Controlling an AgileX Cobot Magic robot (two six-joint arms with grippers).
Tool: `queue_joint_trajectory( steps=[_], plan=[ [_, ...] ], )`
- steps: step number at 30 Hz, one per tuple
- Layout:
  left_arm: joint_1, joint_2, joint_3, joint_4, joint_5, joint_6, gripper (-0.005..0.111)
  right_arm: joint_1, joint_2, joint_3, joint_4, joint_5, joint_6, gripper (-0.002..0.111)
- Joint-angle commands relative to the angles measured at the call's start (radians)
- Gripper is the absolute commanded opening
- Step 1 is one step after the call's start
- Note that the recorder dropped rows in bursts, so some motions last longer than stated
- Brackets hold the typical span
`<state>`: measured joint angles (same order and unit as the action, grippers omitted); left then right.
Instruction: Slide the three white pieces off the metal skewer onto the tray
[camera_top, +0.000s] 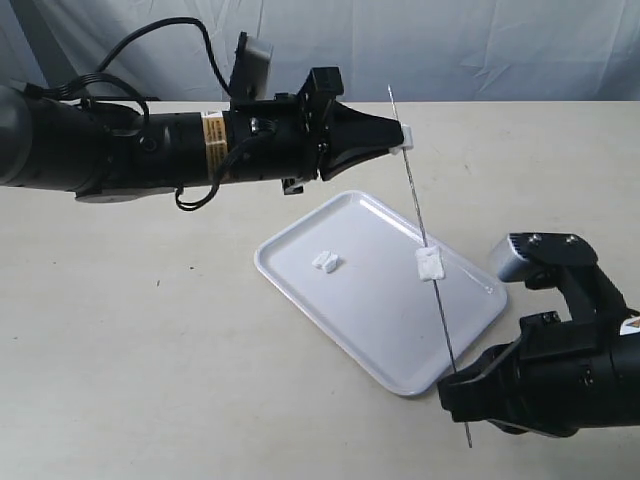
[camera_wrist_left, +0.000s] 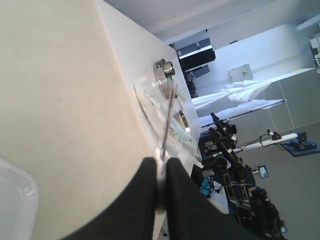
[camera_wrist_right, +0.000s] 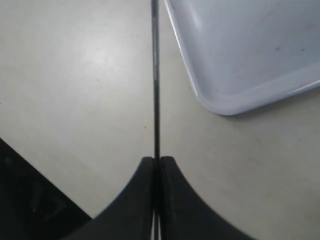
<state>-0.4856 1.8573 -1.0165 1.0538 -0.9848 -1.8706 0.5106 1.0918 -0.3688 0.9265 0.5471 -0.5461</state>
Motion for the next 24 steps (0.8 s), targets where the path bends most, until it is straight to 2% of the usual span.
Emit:
queue_joint_trajectory(
  steps=[1, 7, 13, 17, 20, 24],
  plan=[
    [0.012, -0.008, -0.010, -0.134, 0.022, 0.068, 0.000, 0.001, 0.000, 0.016, 0.009, 0.042, -0.003, -0.001],
    [0.059, -0.008, -0.010, -0.173, 0.042, 0.102, 0.000, 0.001, 0.000, 0.016, 0.006, 0.057, -0.003, -0.001],
    [0.114, -0.008, -0.010, -0.079, 0.109, 0.102, 0.000, 0.001, -0.002, 0.016, 0.005, 0.057, -0.005, -0.001],
    [0.125, -0.008, -0.010, 0.102, 0.200, 0.042, 0.000, 0.001, -0.011, 0.013, 0.005, 0.040, -0.005, -0.001],
    [0.116, 0.008, -0.010, 0.313, 0.290, -0.067, 0.000, 0.001, -0.033, -0.005, 0.014, 0.040, -0.005, -0.001],
    [0.114, 0.081, -0.010, 0.456, 0.248, -0.179, 0.000, 0.001, -0.066, -0.036, 0.024, 0.042, -0.003, -0.001]
  ],
)
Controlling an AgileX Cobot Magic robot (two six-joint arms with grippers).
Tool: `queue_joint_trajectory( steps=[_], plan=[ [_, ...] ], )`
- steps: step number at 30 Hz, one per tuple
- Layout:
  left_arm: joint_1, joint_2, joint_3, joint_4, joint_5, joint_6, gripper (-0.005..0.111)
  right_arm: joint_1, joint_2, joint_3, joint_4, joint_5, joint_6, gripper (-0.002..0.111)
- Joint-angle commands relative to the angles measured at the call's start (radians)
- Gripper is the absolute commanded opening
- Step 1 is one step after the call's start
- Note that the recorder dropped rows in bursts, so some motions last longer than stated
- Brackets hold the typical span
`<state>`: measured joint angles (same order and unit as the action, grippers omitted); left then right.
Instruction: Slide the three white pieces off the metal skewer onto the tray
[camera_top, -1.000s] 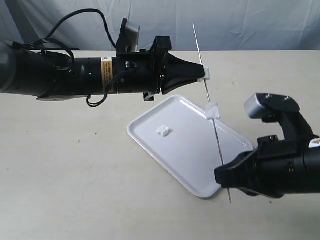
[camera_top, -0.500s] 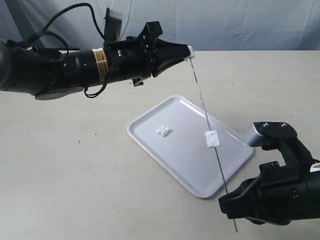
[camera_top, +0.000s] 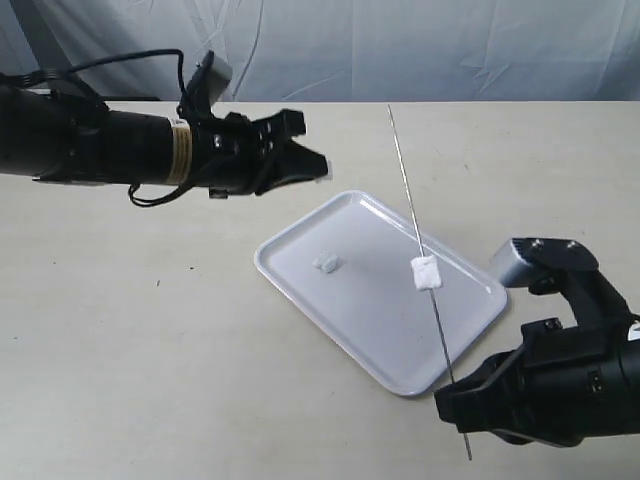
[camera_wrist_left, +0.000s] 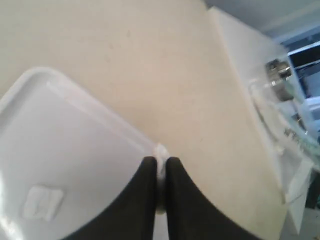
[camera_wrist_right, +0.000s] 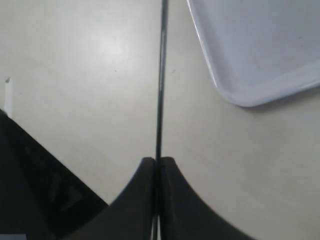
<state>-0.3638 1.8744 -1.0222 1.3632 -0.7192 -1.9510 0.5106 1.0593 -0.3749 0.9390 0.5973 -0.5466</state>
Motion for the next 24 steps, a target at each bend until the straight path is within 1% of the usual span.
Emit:
queue_joint_trajectory(
  steps=[1, 3, 7, 11, 14, 17, 24],
  plan=[
    [-0.010, 0.085, -0.004, 0.155, -0.040, -0.105, 0.000, 0.001, -0.038, -0.036, 0.011, -0.008, -0.002, -0.001],
    [-0.021, 0.121, -0.004, 0.157, -0.062, -0.112, 0.000, 0.001, -0.038, -0.041, 0.011, -0.005, -0.002, -0.001],
    [-0.072, 0.181, -0.016, 0.157, -0.064, -0.108, 0.000, 0.001, -0.038, -0.040, 0.006, -0.008, 0.000, -0.001],
    [-0.120, 0.223, -0.059, 0.157, -0.061, -0.108, 0.000, 0.001, -0.038, -0.040, 0.006, -0.019, 0.000, -0.001],
    [-0.138, 0.252, -0.092, 0.157, -0.071, -0.117, 0.004, 0.001, -0.038, -0.040, 0.006, -0.019, 0.000, -0.001],
    [-0.142, 0.281, -0.111, 0.157, -0.069, -0.136, 0.013, 0.001, -0.038, -0.040, 0.006, -0.017, 0.000, -0.001],
    [-0.142, 0.292, -0.129, 0.149, -0.053, -0.139, 0.043, 0.001, -0.038, -0.040, 0.000, -0.010, 0.000, -0.001]
  ],
)
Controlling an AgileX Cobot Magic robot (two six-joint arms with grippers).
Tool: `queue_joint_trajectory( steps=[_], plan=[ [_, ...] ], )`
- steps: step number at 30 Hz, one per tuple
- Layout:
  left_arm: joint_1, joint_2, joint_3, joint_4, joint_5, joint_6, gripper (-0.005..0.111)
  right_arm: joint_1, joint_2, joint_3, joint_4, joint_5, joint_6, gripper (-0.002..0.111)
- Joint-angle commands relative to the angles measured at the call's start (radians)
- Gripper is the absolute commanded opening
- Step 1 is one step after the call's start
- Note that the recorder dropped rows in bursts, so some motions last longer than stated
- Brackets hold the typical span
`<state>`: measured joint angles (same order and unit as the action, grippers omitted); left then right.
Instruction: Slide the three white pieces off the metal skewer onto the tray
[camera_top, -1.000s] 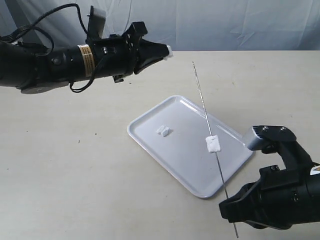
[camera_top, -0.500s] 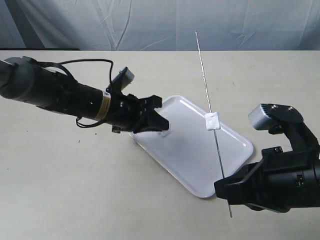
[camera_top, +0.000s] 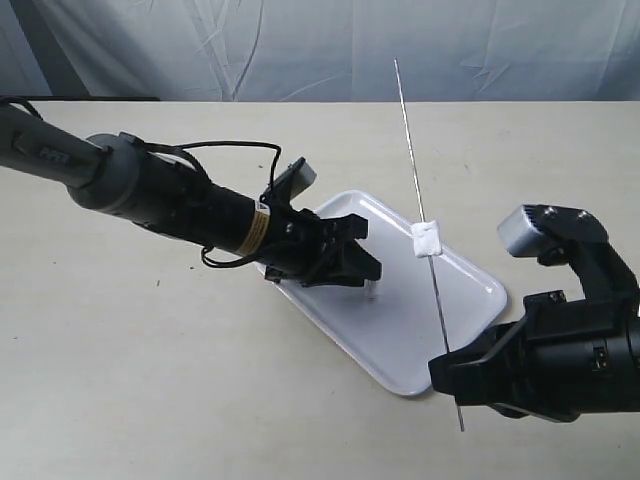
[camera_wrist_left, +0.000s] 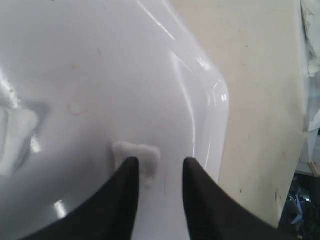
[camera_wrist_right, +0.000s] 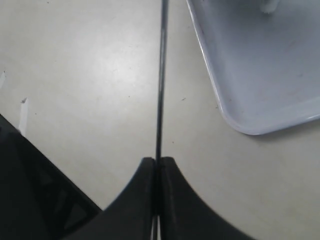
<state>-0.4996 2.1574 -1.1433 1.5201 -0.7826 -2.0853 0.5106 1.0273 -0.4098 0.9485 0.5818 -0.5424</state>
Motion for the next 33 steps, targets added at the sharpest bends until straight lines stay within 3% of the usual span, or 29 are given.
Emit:
queue_joint_trajectory(
  steps=[1, 6, 9, 17, 23, 33],
  plan=[
    [-0.006, 0.009, -0.011, -0.008, 0.007, -0.005, 0.046, 0.001, -0.006, -0.005, -0.009, 0.008, -0.005, -0.001],
    [0.001, -0.014, -0.014, -0.017, -0.022, -0.005, 0.049, 0.001, -0.006, -0.005, -0.028, 0.008, -0.005, -0.001],
    [0.045, -0.062, -0.014, -0.017, -0.051, -0.005, 0.049, 0.001, -0.006, -0.005, -0.037, 0.008, -0.005, -0.001],
    [0.163, -0.190, -0.014, -0.028, -0.438, 0.047, 0.043, 0.001, -0.006, -0.005, -0.013, -0.014, -0.005, -0.001],
    [0.178, -0.219, 0.036, 0.008, -0.439, 0.205, 0.027, 0.001, -0.031, -0.005, 0.130, -0.019, -0.089, -0.001],
    [0.139, -0.290, 0.079, 0.005, -0.439, 0.183, 0.037, 0.001, -0.027, -0.005, 0.296, -0.054, -0.200, -0.001]
  ],
)
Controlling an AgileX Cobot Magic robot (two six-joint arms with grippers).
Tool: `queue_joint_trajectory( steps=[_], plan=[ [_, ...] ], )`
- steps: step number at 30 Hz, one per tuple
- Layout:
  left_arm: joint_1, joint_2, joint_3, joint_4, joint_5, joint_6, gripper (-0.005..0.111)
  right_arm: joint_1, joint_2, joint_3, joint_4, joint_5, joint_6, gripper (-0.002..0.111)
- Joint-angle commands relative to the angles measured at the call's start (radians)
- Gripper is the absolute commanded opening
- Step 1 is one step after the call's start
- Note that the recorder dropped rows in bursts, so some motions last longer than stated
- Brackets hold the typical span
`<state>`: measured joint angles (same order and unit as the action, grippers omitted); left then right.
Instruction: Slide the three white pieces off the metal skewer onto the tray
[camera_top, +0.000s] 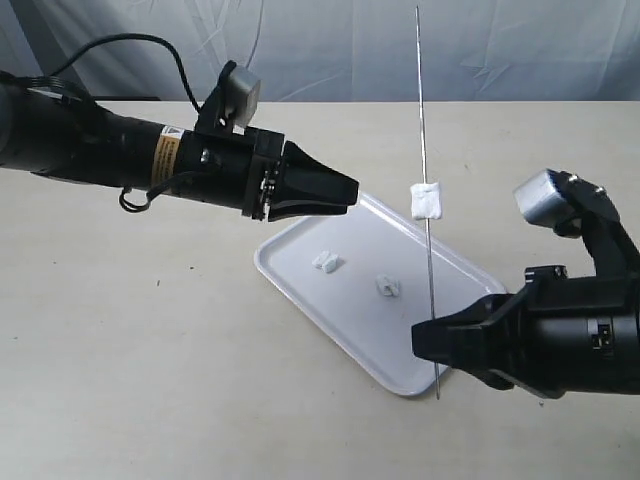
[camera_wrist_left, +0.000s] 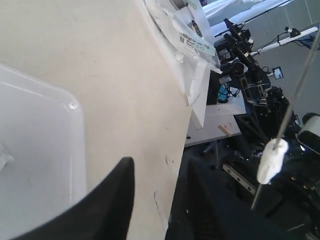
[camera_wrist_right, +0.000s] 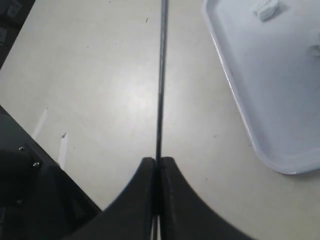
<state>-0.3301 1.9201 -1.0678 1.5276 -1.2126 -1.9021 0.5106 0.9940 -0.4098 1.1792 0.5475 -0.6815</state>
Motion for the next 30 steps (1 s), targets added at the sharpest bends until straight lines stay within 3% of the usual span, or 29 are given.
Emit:
queue_joint_trajectory(
  steps=[1, 10, 16, 22, 30],
  plan=[
    [-0.036, -0.064, 0.003, 0.000, -0.008, 0.000, 0.038, 0.001, 0.006, -0.005, 0.096, -0.017, -0.086, -0.001],
    [-0.063, -0.165, 0.003, 0.000, -0.008, -0.012, 0.040, 0.001, 0.006, -0.005, 0.134, -0.013, -0.115, -0.001],
    [-0.172, -0.187, 0.003, -0.070, -0.008, 0.000, 0.046, 0.001, 0.036, -0.005, 0.135, -0.030, -0.114, -0.001],
    [-0.170, -0.181, 0.003, -0.027, -0.008, 0.012, 0.046, 0.001, 0.036, -0.005, 0.146, -0.004, -0.114, -0.001],
    [-0.121, -0.181, 0.003, 0.025, -0.008, -0.001, 0.046, 0.001, 0.036, -0.005, 0.167, 0.022, -0.129, -0.001]
  ],
)
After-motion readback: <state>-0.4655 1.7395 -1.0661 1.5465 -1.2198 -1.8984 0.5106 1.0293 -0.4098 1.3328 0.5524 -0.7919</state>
